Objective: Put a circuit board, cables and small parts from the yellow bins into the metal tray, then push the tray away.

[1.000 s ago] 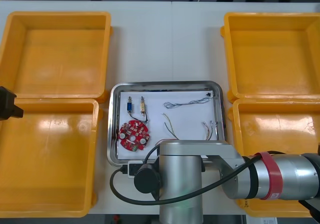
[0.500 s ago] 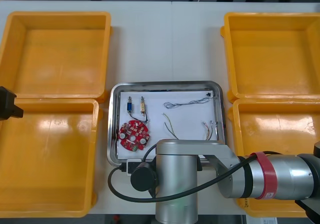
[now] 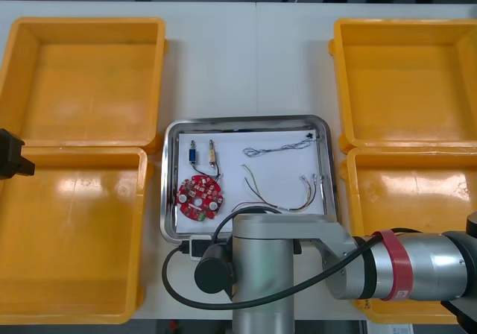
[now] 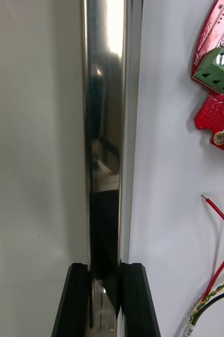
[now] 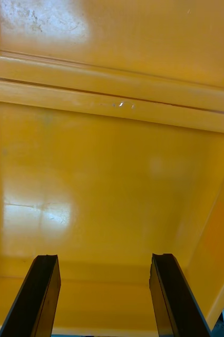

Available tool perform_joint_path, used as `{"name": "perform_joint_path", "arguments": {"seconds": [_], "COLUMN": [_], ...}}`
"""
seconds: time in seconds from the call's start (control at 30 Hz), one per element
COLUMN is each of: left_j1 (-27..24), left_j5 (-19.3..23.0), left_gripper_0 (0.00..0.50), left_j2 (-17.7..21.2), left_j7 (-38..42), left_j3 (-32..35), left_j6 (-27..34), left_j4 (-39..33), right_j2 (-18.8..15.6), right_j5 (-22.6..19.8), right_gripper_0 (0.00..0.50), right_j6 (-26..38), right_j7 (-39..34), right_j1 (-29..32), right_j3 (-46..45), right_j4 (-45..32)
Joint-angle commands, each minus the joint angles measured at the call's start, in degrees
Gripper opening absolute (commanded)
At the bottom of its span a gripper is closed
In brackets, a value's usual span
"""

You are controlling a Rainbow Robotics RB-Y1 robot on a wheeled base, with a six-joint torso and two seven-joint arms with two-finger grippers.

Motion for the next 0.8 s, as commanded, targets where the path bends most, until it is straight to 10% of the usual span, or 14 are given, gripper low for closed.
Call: {"name": "perform_joint_path", "arguments": {"seconds": [0.03,0.8], "left_j1": [0.88,0.88], "left_j5": [-0.46,-0.46], "left_gripper_0": [0.5,0.5], "left_j2": [2.57,2.57], "left_j7": [-5.01,-5.01], "left_j3": [1.66,1.66], "left_j6": [0.38,0.38], "left_j4": [-1.63,-1.63], "right_j2": [1.04,-0.72], "right_j5": [1.43,1.34], "right_gripper_0": [0.0,0.0], "right_j6": [-0.46,-1.34], "right_j7": [0.37,0.2], "right_j1": [0.34,-7.04], "right_j3": [2.01,1.66], "right_j4": [-0.65,0.49]}}
